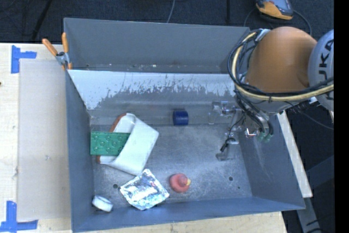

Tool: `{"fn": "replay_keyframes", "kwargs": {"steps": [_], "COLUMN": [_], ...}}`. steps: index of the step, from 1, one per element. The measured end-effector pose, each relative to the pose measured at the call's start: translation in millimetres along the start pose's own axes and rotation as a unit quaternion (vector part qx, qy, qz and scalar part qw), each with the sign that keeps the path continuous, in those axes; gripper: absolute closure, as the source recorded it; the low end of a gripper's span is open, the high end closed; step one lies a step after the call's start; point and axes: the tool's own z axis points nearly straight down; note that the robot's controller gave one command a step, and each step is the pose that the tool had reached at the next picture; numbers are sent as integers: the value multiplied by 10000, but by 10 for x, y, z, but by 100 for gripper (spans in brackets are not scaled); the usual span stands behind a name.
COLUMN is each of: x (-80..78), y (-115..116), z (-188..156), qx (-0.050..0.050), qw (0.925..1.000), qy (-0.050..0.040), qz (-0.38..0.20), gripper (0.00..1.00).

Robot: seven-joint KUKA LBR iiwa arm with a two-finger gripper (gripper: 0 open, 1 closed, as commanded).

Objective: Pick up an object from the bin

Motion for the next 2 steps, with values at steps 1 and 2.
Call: {"fn": "replay_keyframes", "kwargs": {"steps": [1,2], "x": [204,523], "y": [289,523], "z": [1140,1539], "qx": [-5,-4], "qw": [9990,9989], "qy": [44,22], "qz": [-449,464], "gripper": [0,0]}}
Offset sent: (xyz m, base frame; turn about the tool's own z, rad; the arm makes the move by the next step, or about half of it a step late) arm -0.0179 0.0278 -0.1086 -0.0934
